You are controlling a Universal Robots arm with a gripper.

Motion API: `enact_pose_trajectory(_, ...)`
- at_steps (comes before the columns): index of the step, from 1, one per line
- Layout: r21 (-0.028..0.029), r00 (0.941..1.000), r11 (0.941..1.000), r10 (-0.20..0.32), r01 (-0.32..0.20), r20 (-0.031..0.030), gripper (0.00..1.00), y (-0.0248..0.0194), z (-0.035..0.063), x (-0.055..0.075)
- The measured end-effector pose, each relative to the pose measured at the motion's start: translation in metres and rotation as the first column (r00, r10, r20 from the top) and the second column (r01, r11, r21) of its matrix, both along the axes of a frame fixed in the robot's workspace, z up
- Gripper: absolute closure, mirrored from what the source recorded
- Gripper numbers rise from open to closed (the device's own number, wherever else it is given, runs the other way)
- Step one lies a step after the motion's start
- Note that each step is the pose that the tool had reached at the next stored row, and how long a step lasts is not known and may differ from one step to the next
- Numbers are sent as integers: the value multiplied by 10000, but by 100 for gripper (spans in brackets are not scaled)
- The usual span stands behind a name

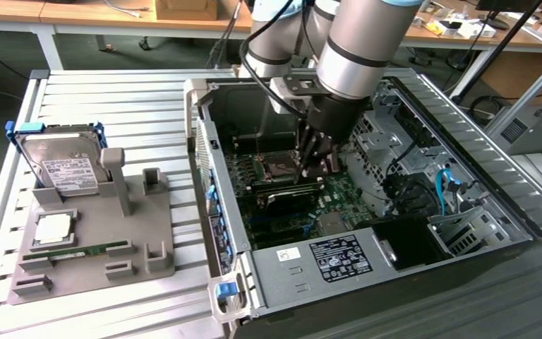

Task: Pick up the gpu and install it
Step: 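Insert the gpu into the slot, then press down on the gpu until it lock into place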

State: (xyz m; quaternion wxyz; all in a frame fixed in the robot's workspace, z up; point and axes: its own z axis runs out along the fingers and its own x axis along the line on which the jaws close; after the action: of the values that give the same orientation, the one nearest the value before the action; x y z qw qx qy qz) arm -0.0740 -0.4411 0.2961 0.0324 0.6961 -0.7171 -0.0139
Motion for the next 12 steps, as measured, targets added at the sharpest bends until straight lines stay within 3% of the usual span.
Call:
enact_pose_trajectory(3,1,9999,10000,8,-8,-116,89,0,-1,102)
enact_pose_trajectory(9,1,9999,10000,8,-8,-118,89,0,-7,86)
enact_pose_trajectory(11,1,9999,10000,10,-10,-117,89,0,-30,19)
enact_pose_trajectory(12,1,9999,10000,9,-9,-116,89,0,-70,-84)
